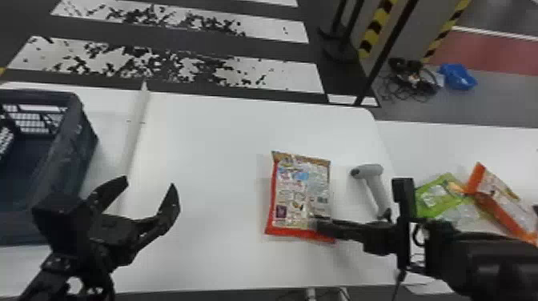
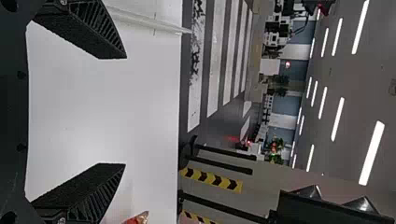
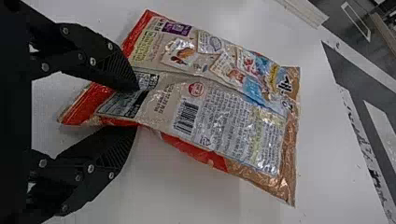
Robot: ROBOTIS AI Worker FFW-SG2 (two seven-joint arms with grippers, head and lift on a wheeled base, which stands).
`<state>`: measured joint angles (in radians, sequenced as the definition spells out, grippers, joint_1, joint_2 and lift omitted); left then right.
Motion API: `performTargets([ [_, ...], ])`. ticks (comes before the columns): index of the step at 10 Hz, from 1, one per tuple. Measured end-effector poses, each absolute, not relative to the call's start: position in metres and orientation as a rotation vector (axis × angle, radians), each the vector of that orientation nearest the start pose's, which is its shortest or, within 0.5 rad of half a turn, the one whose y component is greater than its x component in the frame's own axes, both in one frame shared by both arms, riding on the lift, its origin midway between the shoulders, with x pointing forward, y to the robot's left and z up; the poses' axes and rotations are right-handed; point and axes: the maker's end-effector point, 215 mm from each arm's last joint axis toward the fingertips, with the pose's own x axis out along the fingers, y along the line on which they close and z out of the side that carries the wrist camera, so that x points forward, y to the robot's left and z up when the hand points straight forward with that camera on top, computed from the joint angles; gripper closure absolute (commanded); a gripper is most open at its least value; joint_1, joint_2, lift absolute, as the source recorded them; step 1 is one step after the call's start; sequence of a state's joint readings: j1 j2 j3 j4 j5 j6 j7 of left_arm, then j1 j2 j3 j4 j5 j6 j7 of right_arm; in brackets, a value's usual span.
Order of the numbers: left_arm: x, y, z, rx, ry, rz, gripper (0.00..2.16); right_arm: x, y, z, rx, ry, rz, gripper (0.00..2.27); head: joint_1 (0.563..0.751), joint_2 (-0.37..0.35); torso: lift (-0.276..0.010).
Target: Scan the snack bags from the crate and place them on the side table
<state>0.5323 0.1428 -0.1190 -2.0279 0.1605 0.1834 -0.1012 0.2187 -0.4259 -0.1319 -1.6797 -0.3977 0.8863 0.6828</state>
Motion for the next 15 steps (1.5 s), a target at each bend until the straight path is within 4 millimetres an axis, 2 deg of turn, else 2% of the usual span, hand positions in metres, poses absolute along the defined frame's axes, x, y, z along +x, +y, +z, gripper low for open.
performTargets([
  [2, 0.413, 0.151, -0.418, -0.089, 0.274, -0.27, 0.04, 0.394, -0.294, -0.505, 0.374, 0.842, 0.528, 2.26, 0.695, -0.195, -0.081],
  [4, 0.414, 0.151, -0.412, -0.089, 0.262, -0.266, 0.04, 0.406, -0.328, -0.463, 0.445, 0.755, 0.478, 2.26, 0.695, -0.238, -0.081],
  [5, 0.415, 0.15, -0.403, -0.09, 0.248, -0.263, 0.04, 0.415, -0.351, -0.444, 0.481, 0.703, 0.439, 2.26, 0.695, -0.253, -0.081],
  [7, 0.416, 0.148, -0.392, -0.091, 0.229, -0.252, 0.04, 0.428, -0.398, -0.421, 0.562, 0.614, 0.35, 2.26, 0.695, -0.314, -0.081],
  [8, 0.416, 0.148, -0.388, -0.09, 0.224, -0.246, 0.04, 0.434, -0.429, -0.413, 0.612, 0.558, 0.28, 2.26, 0.695, -0.348, -0.081],
  [10, 0.417, 0.149, -0.381, -0.083, 0.211, -0.24, 0.04, 0.443, -0.496, -0.403, 0.671, 0.443, 0.12, 2.26, 0.695, -0.35, -0.081],
  [12, 0.415, 0.148, -0.374, -0.082, 0.201, -0.242, 0.04, 0.442, -0.564, -0.405, 0.717, 0.363, -0.062, 2.26, 0.695, -0.35, -0.081],
  [13, 0.414, 0.15, -0.373, -0.08, 0.2, -0.24, 0.04, 0.438, -0.602, -0.415, 0.738, 0.34, -0.177, 2.26, 0.695, -0.35, -0.081],
  [14, 0.414, 0.152, -0.373, -0.077, 0.201, -0.238, 0.04, 0.432, -0.63, -0.428, 0.749, 0.332, -0.275, 2.25, 0.695, -0.35, -0.081],
  [15, 0.414, 0.153, -0.373, -0.073, 0.201, -0.236, 0.04, 0.424, -0.65, -0.442, 0.755, 0.342, -0.356, 2.15, 0.695, -0.35, -0.081],
])
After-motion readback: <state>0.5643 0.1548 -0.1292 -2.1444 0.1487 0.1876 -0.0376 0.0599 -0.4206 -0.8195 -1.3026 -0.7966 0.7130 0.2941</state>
